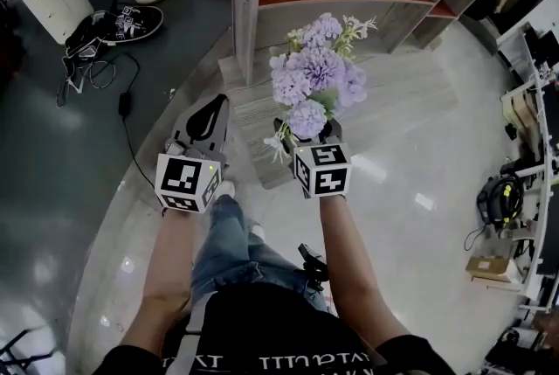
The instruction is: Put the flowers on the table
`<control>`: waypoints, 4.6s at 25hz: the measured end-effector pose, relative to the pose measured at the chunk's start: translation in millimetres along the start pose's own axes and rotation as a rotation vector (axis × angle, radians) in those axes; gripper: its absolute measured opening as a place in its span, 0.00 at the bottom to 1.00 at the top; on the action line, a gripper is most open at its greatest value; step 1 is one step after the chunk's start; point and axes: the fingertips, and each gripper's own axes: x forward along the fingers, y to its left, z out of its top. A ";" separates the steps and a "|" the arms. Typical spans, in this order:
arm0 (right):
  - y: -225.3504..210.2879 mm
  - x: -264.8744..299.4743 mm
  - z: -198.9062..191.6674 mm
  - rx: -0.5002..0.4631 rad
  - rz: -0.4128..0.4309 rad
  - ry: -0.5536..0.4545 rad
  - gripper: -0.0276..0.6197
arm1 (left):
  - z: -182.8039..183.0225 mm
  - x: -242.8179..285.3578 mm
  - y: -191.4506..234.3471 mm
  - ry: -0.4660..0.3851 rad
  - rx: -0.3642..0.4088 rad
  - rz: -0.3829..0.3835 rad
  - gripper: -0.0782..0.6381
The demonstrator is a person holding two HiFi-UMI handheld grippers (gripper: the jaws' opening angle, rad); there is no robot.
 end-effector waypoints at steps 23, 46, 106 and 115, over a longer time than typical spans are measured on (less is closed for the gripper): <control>-3.5 103.4 -42.3 -0.036 0.069 -0.018 0.63 | -43.5 40.6 27.4 0.037 -0.003 -0.046 0.12; 2.3 152.4 -82.1 -0.047 0.084 0.003 0.63 | -77.1 32.3 56.4 0.112 -0.005 -0.017 0.12; 17.7 -30.7 -34.9 -0.008 0.200 0.050 0.66 | 11.2 -45.1 -3.4 0.002 0.005 0.133 0.12; 16.8 -91.4 28.1 0.015 0.156 -0.178 0.39 | 40.0 -46.5 -5.9 -0.062 0.014 0.134 0.12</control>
